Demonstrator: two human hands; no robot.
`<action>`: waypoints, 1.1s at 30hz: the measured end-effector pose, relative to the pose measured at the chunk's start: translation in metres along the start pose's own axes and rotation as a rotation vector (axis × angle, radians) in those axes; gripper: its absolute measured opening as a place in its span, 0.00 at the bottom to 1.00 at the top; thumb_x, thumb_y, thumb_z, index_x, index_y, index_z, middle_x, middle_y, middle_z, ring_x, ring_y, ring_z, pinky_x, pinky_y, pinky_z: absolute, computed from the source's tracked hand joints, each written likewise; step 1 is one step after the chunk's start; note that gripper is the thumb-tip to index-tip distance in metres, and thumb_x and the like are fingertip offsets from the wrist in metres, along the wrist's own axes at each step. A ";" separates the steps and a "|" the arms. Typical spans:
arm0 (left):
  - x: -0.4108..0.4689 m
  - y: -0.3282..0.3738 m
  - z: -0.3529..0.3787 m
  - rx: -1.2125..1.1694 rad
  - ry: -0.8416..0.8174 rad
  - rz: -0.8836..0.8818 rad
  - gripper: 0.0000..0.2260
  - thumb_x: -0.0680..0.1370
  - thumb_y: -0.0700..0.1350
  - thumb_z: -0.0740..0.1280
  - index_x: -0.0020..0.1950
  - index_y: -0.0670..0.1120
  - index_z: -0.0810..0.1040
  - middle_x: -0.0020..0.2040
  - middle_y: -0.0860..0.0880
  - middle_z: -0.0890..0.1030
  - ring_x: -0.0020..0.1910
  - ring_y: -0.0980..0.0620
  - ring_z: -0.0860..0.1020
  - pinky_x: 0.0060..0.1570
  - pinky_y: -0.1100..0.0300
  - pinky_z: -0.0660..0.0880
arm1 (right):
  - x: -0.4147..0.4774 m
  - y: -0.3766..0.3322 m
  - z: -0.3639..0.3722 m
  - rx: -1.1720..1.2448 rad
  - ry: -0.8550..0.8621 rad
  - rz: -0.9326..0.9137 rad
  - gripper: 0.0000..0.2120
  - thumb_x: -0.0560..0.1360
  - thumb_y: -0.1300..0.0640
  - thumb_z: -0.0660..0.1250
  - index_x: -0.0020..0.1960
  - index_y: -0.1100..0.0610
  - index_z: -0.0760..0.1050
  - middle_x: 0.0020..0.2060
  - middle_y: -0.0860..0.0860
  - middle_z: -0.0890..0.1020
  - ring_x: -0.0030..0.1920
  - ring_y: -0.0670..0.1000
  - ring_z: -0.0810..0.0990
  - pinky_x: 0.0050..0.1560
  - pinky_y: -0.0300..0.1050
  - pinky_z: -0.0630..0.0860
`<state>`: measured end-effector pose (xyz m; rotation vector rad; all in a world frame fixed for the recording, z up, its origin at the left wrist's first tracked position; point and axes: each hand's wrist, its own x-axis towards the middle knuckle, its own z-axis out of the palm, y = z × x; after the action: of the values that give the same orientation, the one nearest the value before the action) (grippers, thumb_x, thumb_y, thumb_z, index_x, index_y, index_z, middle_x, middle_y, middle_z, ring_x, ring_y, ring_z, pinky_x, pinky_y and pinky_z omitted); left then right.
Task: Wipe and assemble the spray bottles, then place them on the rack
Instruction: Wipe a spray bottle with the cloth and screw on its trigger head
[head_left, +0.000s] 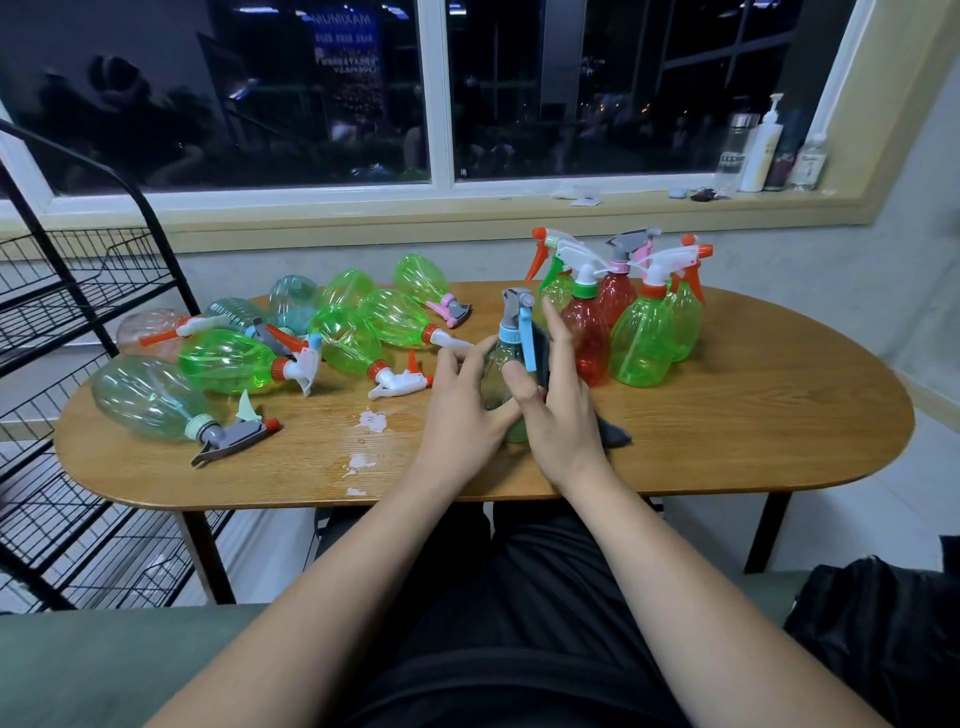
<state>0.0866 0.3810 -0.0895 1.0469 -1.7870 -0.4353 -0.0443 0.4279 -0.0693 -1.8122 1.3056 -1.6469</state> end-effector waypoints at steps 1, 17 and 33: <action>0.000 0.000 0.000 0.004 0.008 0.009 0.34 0.74 0.59 0.74 0.79 0.56 0.70 0.58 0.53 0.69 0.61 0.57 0.74 0.62 0.64 0.73 | 0.002 0.001 0.000 -0.010 -0.007 0.026 0.38 0.81 0.33 0.60 0.86 0.45 0.54 0.80 0.36 0.65 0.68 0.34 0.75 0.65 0.29 0.67; -0.001 0.009 -0.003 -0.074 -0.028 0.014 0.26 0.78 0.54 0.69 0.77 0.58 0.72 0.63 0.58 0.82 0.60 0.61 0.79 0.59 0.61 0.76 | 0.002 0.004 0.002 -0.023 0.021 0.065 0.35 0.83 0.32 0.54 0.86 0.44 0.55 0.84 0.40 0.61 0.82 0.41 0.60 0.79 0.45 0.60; -0.001 0.000 0.000 0.002 0.023 -0.074 0.34 0.73 0.61 0.76 0.76 0.53 0.73 0.62 0.53 0.80 0.62 0.55 0.79 0.62 0.53 0.78 | 0.011 0.012 0.002 -0.064 0.013 0.309 0.31 0.85 0.32 0.47 0.83 0.44 0.64 0.79 0.45 0.71 0.78 0.52 0.69 0.71 0.45 0.62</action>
<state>0.0863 0.3819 -0.0898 1.1179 -1.7332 -0.4644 -0.0484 0.4120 -0.0726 -1.5418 1.5698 -1.4663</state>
